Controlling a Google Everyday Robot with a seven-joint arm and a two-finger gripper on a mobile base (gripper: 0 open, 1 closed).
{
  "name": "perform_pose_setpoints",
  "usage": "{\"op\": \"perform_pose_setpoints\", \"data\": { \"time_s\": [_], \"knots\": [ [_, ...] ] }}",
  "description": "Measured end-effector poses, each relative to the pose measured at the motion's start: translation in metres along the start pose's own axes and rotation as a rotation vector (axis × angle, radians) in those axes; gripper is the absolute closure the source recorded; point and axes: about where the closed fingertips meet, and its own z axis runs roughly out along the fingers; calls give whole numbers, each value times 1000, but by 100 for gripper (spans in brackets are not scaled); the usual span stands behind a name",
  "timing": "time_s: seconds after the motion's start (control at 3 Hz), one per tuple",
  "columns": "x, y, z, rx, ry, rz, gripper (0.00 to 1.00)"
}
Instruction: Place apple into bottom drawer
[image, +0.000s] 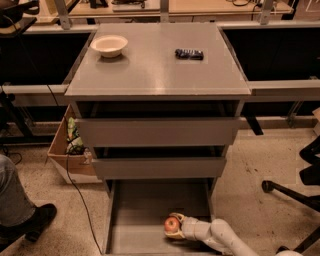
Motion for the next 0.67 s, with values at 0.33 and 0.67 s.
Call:
{"op": "perform_pose_setpoints", "data": {
  "time_s": [0.33, 0.67],
  "knots": [
    [5, -2, 2, 1, 0, 12, 4],
    [6, -3, 2, 4, 3, 15, 0]
  ]
}}
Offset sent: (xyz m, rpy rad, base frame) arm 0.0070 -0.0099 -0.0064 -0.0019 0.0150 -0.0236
